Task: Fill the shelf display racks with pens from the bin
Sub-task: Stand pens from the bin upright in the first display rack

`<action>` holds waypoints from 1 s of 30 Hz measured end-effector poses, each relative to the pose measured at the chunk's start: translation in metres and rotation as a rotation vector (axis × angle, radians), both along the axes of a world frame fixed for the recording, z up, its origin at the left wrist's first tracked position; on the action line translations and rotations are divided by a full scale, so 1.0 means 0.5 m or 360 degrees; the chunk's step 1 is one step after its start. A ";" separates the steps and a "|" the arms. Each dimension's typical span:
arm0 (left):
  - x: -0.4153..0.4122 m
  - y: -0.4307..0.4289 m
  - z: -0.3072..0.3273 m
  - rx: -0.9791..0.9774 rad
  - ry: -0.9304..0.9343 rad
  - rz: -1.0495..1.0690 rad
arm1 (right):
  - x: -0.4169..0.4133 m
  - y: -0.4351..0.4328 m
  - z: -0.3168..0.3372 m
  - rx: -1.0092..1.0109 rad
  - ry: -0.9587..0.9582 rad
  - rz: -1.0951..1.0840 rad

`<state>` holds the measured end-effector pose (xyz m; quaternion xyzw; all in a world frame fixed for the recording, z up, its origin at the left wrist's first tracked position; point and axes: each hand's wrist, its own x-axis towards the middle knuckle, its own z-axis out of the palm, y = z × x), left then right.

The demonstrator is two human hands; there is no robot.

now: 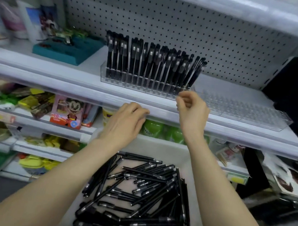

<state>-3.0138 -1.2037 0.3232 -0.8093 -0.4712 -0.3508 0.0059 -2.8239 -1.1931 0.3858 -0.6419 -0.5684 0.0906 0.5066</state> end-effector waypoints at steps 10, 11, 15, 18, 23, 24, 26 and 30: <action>-0.019 -0.038 -0.139 -0.0119 0.0282 0.0240 | -0.021 -0.137 -0.219 -0.0683 -0.0677 0.0402; -0.016 -0.038 -0.137 -0.0113 0.0291 0.0251 | -0.020 -0.138 -0.225 -0.0723 -0.0784 0.0422; -0.009 -0.034 -0.140 -0.0108 0.0309 0.0275 | -0.022 -0.132 -0.234 -0.0786 -0.1125 0.0476; -0.009 -0.031 -0.141 -0.0127 0.0321 0.0286 | -0.032 -0.125 -0.239 -0.0820 -0.1234 0.0487; -0.008 -0.037 -0.141 -0.0104 0.0323 0.0287 | -0.049 -0.121 -0.255 -0.0989 -0.1322 0.0541; -0.008 -0.037 -0.141 -0.0105 0.0318 0.0287 | -0.050 -0.121 -0.255 -0.1013 -0.1310 0.0544; -0.009 -0.039 -0.141 -0.0123 0.0303 0.0285 | -0.050 -0.124 -0.249 -0.1030 -0.1282 0.0543; -0.014 -0.040 -0.138 -0.0144 0.0188 0.0194 | -0.021 -0.130 -0.223 -0.1129 -0.1104 0.0490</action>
